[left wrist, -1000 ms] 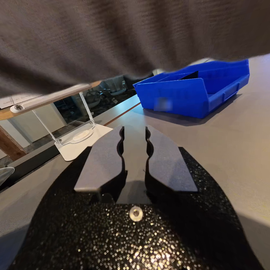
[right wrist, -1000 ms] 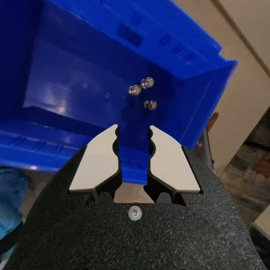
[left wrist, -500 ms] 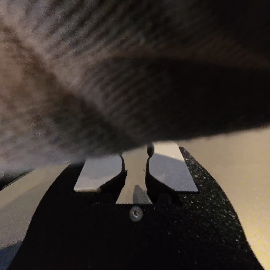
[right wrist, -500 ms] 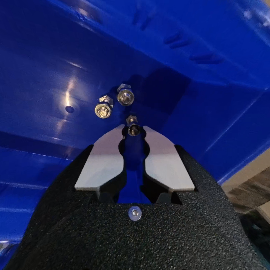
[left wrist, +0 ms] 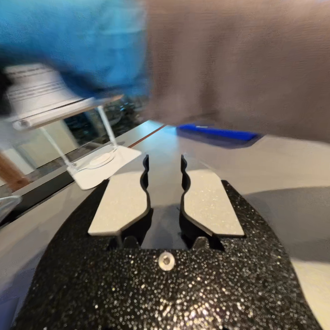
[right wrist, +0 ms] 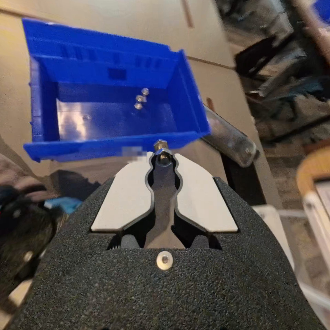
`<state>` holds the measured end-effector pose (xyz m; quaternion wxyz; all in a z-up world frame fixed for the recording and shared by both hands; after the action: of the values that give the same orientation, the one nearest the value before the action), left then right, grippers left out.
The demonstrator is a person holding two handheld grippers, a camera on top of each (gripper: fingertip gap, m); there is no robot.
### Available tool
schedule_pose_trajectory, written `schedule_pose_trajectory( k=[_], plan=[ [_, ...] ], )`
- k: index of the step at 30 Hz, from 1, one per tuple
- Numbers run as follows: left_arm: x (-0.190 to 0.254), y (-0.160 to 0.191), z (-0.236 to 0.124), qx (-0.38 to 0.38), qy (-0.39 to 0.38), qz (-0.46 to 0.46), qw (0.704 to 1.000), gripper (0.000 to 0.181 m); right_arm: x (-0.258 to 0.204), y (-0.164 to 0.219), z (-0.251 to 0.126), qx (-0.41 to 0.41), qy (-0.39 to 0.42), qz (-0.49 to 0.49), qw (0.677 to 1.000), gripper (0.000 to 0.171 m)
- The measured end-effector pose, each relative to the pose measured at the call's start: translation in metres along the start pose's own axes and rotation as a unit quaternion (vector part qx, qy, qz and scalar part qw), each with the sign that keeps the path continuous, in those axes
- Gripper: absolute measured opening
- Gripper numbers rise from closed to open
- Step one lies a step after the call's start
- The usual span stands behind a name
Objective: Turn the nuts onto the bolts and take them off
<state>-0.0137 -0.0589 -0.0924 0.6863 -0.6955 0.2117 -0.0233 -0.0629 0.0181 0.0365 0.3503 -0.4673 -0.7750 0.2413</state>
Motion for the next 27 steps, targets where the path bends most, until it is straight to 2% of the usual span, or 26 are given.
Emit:
schedule_pose_trajectory(
  k=[4,7,13,16,20,22,27],
  plan=[
    [-0.011,0.003,-0.009,-0.028,-0.062,0.038,0.997,0.034,-0.021,0.065,-0.064,0.056,0.096,0.108,0.988,0.018],
    [-0.022,0.005,-0.014,-0.043,-0.11,0.103,0.988,0.038,-0.043,0.097,-0.084,0.094,0.125,0.161,0.975,0.018],
    [-0.02,0.01,-0.014,-0.037,-0.105,0.239,0.965,0.047,-0.066,0.147,-0.068,0.164,0.132,0.229,0.95,0.018],
    [-0.016,0.012,-0.011,-0.051,-0.109,0.27,0.955,0.052,-0.068,0.155,-0.061,0.15,0.108,0.223,0.957,0.018],
    [-0.009,0.016,-0.006,-0.071,-0.12,0.334,0.932,0.048,-0.071,0.16,-0.055,0.129,0.062,0.207,0.968,0.018],
    [-0.007,0.018,-0.004,-0.08,-0.119,0.343,0.928,0.046,-0.073,0.16,-0.054,0.121,0.046,0.199,0.971,0.018],
    [-0.006,0.023,-0.001,-0.085,-0.077,0.317,0.941,0.041,-0.074,0.161,-0.054,0.105,0.038,0.201,0.973,0.018]
  ],
)
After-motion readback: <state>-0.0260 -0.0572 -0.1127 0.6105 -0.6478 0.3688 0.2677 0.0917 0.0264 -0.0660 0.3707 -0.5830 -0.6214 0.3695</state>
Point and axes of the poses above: each gripper's, where its closed fingertips meet, z out along the fingers, y out of its underside, x = y × z across the jaws, the point moved 10 cm from there along -z, back along the fingers, and after that the axes turned 4 degrees about -x, right-handed, at the moved point
